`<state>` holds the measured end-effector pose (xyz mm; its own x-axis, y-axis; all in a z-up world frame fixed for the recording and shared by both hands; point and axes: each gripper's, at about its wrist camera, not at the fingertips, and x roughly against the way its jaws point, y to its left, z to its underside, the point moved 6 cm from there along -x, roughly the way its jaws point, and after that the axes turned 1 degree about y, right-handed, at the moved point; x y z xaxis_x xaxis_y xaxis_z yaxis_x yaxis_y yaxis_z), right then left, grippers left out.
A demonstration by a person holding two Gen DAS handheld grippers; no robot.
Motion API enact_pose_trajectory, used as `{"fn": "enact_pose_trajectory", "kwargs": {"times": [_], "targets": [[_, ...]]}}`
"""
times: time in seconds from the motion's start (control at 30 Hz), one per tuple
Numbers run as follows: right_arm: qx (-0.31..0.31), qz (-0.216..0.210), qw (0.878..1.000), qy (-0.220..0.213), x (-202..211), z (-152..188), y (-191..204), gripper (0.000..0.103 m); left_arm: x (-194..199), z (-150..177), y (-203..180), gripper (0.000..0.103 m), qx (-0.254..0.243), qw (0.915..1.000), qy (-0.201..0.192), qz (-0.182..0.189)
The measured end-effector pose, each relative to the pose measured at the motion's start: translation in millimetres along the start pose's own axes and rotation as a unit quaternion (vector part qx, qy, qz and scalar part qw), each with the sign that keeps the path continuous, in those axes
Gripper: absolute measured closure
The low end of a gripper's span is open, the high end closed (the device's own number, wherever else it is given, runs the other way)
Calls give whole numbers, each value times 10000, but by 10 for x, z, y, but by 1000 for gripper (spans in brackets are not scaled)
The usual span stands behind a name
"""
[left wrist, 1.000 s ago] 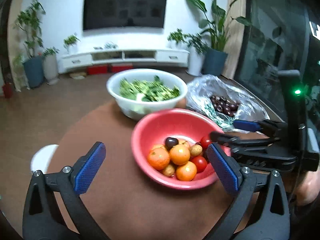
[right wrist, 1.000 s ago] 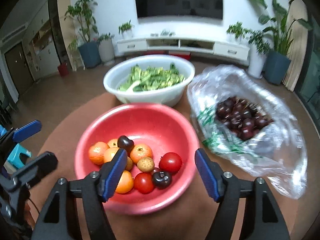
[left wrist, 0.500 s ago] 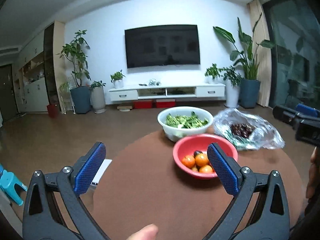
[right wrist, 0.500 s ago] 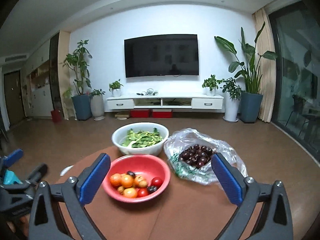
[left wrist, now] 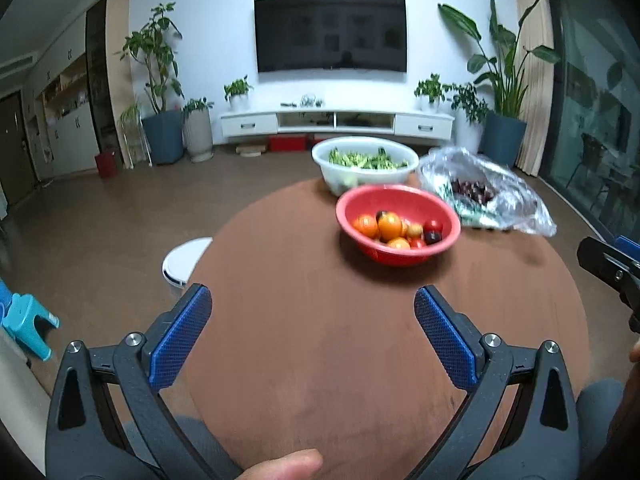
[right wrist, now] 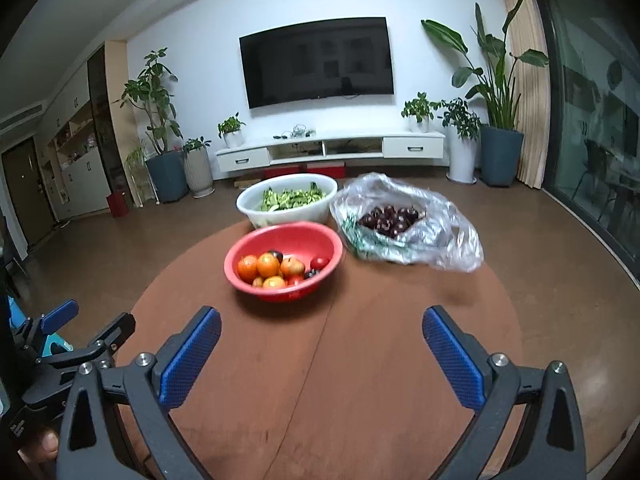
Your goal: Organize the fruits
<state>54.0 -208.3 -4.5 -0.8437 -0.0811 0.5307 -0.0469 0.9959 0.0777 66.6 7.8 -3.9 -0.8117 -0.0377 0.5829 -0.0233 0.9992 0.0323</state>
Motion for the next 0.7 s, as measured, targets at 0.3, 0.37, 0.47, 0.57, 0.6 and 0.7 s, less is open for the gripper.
{"fn": "enact_pose_trajectory", "kwargs": {"times": [0.3,0.37,0.47,0.57,0.6,0.7], "targets": [[73,31,9998,166,-37,282,119,0,-207,258,-152,0,-94,9991,397,129],[155,40,9997,182,-50,323,167,0,-238,291,-156,0,-90,9989,441,137],[197,67,9996,182,-58,355,193,0,-267,335,-140,0,-82,9986,497,127],[194,66,9996,212,-72,379,205,0,-339,306,-138,0,-68,9983,559,128],[195,67,9995,222,-77,386,211,0,-338,308,-129,0,-62,9983,569,139],[198,67,9995,248,-91,402,224,0,-364,321,-134,0,-69,9981,597,147]]}}
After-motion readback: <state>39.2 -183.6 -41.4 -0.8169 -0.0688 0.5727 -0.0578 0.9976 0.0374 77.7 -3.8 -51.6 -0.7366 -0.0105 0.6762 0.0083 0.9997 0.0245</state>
